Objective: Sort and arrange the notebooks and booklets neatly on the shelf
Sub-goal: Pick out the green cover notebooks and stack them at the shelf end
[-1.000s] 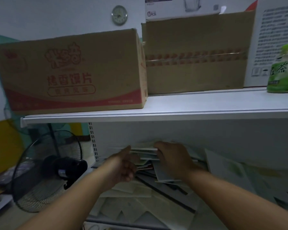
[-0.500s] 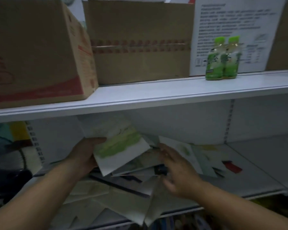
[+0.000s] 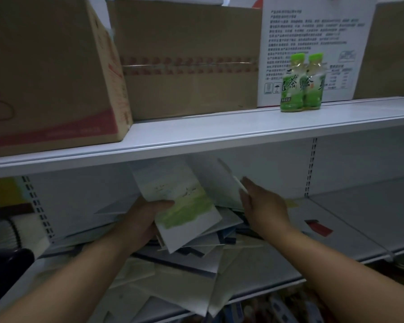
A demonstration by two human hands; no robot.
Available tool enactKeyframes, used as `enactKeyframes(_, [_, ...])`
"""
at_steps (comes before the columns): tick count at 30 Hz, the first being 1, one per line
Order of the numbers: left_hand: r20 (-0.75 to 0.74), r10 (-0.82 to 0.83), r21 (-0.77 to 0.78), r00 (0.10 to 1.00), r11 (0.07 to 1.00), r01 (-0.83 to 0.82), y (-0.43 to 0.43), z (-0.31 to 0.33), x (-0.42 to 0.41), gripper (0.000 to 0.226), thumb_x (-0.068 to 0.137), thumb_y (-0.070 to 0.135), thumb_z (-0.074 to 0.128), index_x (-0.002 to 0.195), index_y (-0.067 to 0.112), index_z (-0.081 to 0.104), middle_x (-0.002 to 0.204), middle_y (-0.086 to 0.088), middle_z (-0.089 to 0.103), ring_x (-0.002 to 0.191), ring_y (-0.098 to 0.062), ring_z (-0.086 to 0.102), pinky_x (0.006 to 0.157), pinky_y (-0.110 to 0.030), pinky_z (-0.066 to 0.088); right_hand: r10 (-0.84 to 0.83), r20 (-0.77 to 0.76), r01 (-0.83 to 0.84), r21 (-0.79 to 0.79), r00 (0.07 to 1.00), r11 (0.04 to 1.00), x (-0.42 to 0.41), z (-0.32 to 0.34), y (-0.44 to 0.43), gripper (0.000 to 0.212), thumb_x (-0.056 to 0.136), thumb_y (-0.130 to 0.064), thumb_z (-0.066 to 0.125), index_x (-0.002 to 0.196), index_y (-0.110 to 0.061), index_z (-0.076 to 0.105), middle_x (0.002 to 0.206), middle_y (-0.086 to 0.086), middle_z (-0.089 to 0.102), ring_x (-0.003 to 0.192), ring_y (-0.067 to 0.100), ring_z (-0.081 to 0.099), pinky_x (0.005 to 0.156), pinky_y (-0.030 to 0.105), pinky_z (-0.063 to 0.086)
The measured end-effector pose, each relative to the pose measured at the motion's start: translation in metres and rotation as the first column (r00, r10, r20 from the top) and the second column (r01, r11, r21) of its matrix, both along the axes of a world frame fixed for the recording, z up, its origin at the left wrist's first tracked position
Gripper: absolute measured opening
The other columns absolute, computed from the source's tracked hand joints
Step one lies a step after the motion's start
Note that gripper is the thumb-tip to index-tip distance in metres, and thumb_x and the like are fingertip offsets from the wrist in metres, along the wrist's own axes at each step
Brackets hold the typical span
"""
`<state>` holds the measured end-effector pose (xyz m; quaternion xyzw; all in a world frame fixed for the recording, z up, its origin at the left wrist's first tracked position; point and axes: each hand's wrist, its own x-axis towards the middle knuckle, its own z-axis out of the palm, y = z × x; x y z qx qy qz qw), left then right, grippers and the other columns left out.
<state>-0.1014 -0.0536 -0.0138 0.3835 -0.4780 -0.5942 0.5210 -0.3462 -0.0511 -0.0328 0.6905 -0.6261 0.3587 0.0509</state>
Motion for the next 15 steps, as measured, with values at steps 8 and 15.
enactKeyframes(8, [0.067,0.103,-0.146,0.992,0.985,-0.092,0.018,-0.004,-0.035,0.025,0.091,-0.012,0.049,0.104,0.008,0.056,0.098,-0.013,0.064,0.077,-0.016,0.064,0.056,-0.016,0.053,0.278,-0.032,-0.279,-0.048,0.960,0.959,0.121,0.059,0.015,0.035,0.092,-0.040,0.047,0.120,-0.023,0.061,0.114,0.005,0.066,0.106,0.028,0.059,0.082,0.030,0.046])
enactKeyframes(15, [-0.076,0.210,-0.087,0.975,0.972,-0.217,0.019,0.006,0.023,0.033,0.081,-0.003,0.058,0.107,0.016,0.061,0.089,-0.005,0.073,0.081,-0.024,0.068,0.066,-0.033,0.054,0.466,0.513,-0.545,0.004,0.721,0.838,0.102,0.034,-0.006,0.025,0.090,-0.009,0.057,0.110,-0.013,0.069,0.114,-0.005,0.065,0.104,0.005,0.060,0.083,0.007,0.040])
